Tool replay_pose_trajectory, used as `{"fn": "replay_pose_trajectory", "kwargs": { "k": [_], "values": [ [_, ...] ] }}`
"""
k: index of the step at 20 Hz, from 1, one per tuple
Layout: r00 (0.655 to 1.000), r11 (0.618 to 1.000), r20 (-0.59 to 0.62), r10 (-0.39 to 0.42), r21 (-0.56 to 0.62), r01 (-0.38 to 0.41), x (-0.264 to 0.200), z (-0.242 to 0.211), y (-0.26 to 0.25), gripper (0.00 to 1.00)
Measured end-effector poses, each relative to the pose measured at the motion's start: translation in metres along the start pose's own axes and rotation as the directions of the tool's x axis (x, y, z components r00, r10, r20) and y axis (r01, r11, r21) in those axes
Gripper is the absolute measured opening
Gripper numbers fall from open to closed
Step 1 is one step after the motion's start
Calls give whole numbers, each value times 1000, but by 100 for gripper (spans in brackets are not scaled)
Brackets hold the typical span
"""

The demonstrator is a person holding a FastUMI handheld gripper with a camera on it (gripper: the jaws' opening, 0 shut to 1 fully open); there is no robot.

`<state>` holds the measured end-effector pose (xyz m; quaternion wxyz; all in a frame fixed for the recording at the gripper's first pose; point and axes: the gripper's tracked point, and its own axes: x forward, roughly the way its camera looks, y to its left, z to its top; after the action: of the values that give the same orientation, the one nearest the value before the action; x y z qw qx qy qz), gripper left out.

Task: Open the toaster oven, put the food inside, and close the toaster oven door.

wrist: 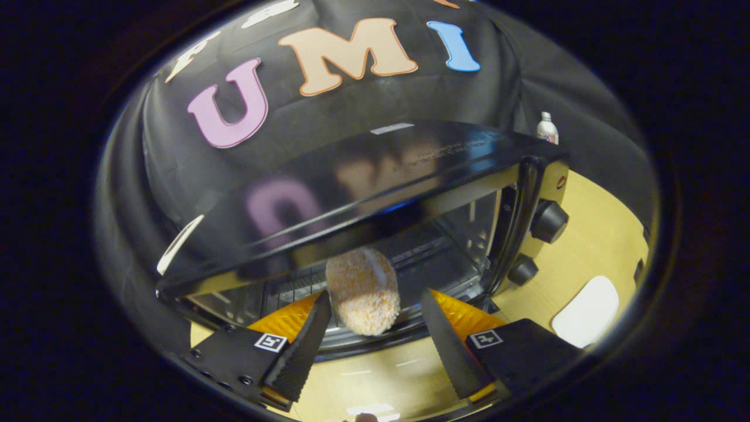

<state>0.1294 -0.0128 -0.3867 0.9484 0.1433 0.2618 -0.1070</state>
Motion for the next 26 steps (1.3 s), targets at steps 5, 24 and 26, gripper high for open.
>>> {"fn": "replay_pose_trajectory", "kwargs": {
  "k": [5,24,26],
  "values": [
    [998,993,-56,13,-120,-19,-29,-23,-1,97],
    [967,952,-193,-165,-288,105,-200,-104,-79,97],
    [956,956,-230,-181,-270,116,-208,-120,-87,97]
  ]
}}
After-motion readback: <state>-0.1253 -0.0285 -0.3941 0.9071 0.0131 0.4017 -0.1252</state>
